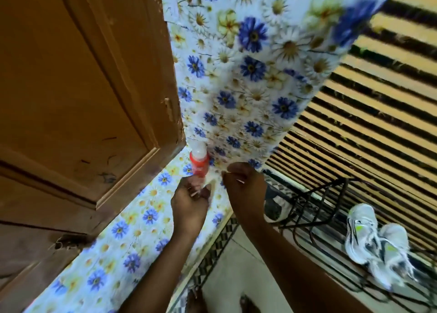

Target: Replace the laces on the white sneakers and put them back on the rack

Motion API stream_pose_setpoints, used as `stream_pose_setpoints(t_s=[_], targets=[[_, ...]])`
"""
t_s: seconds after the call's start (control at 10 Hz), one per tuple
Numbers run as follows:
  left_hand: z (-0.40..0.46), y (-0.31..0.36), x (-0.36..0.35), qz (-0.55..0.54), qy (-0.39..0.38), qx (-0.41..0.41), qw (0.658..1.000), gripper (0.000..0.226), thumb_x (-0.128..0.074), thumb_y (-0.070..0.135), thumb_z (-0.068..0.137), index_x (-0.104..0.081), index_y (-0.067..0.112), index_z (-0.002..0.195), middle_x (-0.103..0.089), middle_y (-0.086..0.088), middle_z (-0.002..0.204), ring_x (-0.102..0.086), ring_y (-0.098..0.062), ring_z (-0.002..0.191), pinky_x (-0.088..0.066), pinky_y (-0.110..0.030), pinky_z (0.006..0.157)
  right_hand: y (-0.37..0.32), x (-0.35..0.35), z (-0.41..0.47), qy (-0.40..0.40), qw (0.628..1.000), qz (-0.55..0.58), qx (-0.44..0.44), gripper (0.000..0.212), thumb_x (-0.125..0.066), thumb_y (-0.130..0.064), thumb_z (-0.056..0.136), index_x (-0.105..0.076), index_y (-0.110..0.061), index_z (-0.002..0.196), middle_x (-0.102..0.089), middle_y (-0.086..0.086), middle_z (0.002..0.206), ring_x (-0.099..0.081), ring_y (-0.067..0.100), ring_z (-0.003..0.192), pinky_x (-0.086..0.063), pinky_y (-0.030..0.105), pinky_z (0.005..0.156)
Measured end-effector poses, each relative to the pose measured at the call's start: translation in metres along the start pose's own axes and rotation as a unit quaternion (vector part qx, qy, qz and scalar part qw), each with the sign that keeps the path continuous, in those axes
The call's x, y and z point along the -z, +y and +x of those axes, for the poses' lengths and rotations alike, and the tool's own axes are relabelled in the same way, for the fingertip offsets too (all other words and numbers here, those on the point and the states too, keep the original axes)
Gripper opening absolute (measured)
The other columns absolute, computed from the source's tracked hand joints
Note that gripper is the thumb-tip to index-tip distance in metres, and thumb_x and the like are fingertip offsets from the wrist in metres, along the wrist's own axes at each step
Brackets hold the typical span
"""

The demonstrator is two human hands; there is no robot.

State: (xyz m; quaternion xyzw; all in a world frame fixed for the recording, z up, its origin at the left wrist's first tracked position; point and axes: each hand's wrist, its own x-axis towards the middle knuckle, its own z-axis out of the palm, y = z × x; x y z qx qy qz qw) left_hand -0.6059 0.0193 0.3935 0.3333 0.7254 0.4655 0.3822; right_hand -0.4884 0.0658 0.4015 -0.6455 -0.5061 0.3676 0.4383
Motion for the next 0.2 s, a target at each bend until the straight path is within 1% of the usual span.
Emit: stream_pose_setpoints(t_s=[0.1, 0.2], targets=[[-0.031, 0.03, -0.012, -0.059, -0.021, -0.025, 0.998, 0.015, -0.071, 0.002, 0.092, -0.067, 0.011, 0.104, -0.069, 0.001, 0.095, -0.063, -0.013, 0.084, -0.051, -0.021, 0.081, -0.022, 0.047, -0.017, 0.048, 0.997, 0.064, 0.006, 0.015, -0.075, -0.003, 0.083, -0.072, -0.017, 0.088, -0.074, -0.002, 0.086, -0.072, 0.011, 0.083, -0.059, 0.028, 0.076], [-0.069, 0.063, -0.03, -0.066, -0.048, -0.066, 0.995, 0.014, -0.076, 0.007, 0.091, -0.072, 0.017, 0.1, -0.075, 0.003, 0.094, -0.071, -0.013, 0.09, -0.058, -0.033, 0.085, -0.036, 0.106, -0.035, 0.078, 0.994, 0.07, 0.018, 0.013, -0.072, -0.004, 0.086, -0.073, -0.016, 0.09, -0.073, -0.002, 0.082, -0.071, 0.013, 0.081, -0.059, 0.029, 0.078]])
